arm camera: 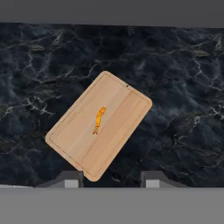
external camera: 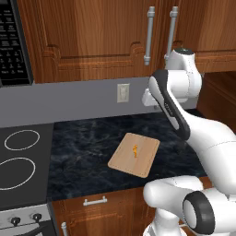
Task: Open the cabinet, retrieve the rolling pin, and place it next to the meat on the cutting board to prepare for tenderizing.
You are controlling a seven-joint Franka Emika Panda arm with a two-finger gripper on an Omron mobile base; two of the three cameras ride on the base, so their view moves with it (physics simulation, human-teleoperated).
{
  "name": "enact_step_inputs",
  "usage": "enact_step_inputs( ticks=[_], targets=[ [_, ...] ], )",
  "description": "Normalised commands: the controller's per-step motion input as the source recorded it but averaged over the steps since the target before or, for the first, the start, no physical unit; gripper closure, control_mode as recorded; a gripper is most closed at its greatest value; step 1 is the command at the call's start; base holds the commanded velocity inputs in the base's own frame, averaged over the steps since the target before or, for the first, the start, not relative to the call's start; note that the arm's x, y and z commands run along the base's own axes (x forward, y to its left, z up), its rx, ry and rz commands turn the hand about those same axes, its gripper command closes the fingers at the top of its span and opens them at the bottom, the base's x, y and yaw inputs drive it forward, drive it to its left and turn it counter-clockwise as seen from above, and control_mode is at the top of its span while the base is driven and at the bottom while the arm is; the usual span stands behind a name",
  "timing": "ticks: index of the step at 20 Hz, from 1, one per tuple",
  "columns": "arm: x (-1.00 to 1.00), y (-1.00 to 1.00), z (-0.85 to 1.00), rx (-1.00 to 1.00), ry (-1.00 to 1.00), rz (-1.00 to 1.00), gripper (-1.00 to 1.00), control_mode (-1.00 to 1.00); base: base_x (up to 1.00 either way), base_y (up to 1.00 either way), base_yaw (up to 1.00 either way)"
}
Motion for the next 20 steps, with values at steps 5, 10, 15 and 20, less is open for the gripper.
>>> enact_step_inputs(
  ticks=[5, 10, 15, 20],
  targets=[
    [-0.11, -0.02, -0.02, -0.01, -0.01, 0.00, -1.00, -1.00, 0.00, 0.00, 0.00],
    [-0.42, -0.14, 0.05, -0.02, -0.21, 0.00, -1.00, -1.00, 0.00, 0.00, 0.00],
    [-0.49, -0.24, 0.34, 0.00, -0.29, 0.00, -1.00, -1.00, 0.00, 0.00, 0.00],
    [-0.25, -0.03, 0.50, -0.01, -0.35, 0.00, -1.00, -1.00, 0.00, 0.00, 0.00]
  ],
)
